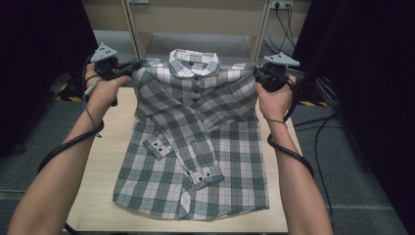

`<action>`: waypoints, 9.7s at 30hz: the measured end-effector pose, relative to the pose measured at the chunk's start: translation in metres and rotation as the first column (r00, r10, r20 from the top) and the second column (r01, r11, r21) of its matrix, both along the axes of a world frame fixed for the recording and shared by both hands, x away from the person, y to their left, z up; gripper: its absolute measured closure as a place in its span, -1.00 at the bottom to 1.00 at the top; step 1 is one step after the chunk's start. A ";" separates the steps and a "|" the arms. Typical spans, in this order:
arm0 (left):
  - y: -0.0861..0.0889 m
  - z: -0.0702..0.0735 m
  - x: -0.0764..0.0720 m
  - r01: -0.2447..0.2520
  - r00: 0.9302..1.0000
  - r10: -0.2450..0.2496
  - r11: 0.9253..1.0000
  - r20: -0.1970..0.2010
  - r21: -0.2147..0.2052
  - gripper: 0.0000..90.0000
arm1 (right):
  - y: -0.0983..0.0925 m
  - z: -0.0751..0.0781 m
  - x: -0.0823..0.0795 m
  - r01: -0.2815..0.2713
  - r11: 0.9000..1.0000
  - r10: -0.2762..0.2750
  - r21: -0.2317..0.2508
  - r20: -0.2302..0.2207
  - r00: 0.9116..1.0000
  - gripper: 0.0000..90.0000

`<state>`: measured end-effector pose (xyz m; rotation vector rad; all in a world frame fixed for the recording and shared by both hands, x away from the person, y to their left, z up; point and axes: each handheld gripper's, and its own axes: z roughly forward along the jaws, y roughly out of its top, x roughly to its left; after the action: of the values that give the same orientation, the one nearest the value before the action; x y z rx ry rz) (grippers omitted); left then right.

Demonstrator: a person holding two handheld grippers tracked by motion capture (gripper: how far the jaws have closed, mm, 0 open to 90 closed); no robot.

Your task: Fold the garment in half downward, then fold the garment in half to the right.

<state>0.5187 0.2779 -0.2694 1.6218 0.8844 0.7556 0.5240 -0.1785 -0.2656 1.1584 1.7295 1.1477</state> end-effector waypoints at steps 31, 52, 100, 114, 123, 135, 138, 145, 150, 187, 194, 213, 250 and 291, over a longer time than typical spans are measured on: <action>0.005 -0.025 -0.050 0.094 0.995 -0.096 0.993 0.023 0.067 0.96 | -0.006 -0.026 -0.047 -0.071 0.997 0.071 -0.037 -0.010 0.997 0.88; 0.014 -0.061 -0.086 0.158 0.988 -0.157 0.982 -0.018 0.107 0.96 | -0.008 -0.067 -0.086 -0.142 0.987 0.137 -0.082 -0.058 0.989 0.88; 0.014 -0.163 -0.174 0.317 0.936 -0.266 0.923 -0.232 0.217 0.95 | -0.013 -0.160 -0.182 -0.283 0.954 0.250 -0.099 -0.263 0.932 0.88; 0.004 -0.204 -0.178 0.361 0.882 -0.239 0.897 -0.405 0.255 0.95 | -0.015 -0.197 -0.181 -0.319 0.940 0.241 -0.117 -0.433 0.869 0.88; -0.006 -0.204 -0.170 0.360 0.878 -0.227 0.893 -0.421 0.269 0.95 | -0.019 -0.200 -0.168 -0.301 0.947 0.222 -0.114 -0.444 0.868 0.88; -0.022 -0.204 -0.140 0.354 0.881 -0.225 0.896 -0.416 0.266 0.94 | -0.028 -0.198 -0.132 -0.248 0.961 0.168 -0.120 -0.456 0.874 0.80; -0.020 -0.198 -0.142 0.375 0.871 -0.267 0.904 -0.413 0.206 0.62 | -0.029 -0.195 -0.132 -0.259 0.959 0.177 -0.115 -0.470 0.865 0.52; -0.035 -0.167 -0.135 0.364 0.890 -0.292 0.917 -0.349 0.162 -0.01 | -0.022 -0.172 -0.131 -0.276 0.956 0.212 -0.097 -0.421 0.882 0.22; -0.048 -0.164 -0.116 0.381 0.877 -0.289 0.905 -0.384 0.190 -0.06 | -0.008 -0.161 -0.118 -0.298 0.951 0.242 -0.079 -0.409 0.880 0.15; -0.063 -0.189 -0.107 0.428 0.835 -0.298 0.880 -0.463 0.206 0.95 | 0.021 -0.183 -0.102 -0.438 0.898 0.357 -0.046 -0.507 0.784 0.94; -0.057 -0.171 -0.121 0.410 0.869 -0.331 0.897 -0.368 0.162 0.95 | 0.012 -0.168 -0.113 -0.449 0.892 0.381 -0.043 -0.462 0.801 0.94; -0.047 -0.185 -0.175 0.564 0.796 -0.483 0.810 -0.364 0.158 0.95 | 0.003 -0.178 -0.168 -0.580 0.813 0.486 -0.054 -0.487 0.726 0.93; 0.026 -0.168 -0.163 0.145 0.952 -0.183 0.976 -0.246 -0.165 -0.48 | -0.065 -0.180 -0.146 -0.165 0.961 0.238 0.224 -0.356 0.904 -0.25; 0.015 -0.206 -0.077 -0.027 0.856 0.076 0.994 -0.511 0.103 -0.57 | -0.051 -0.195 -0.067 -0.026 1.000 0.013 -0.015 -0.562 0.827 -0.28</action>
<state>0.4420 0.2924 -0.4758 1.9313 1.2922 0.3974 0.4566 -0.2293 -0.4605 1.5809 2.1857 0.8337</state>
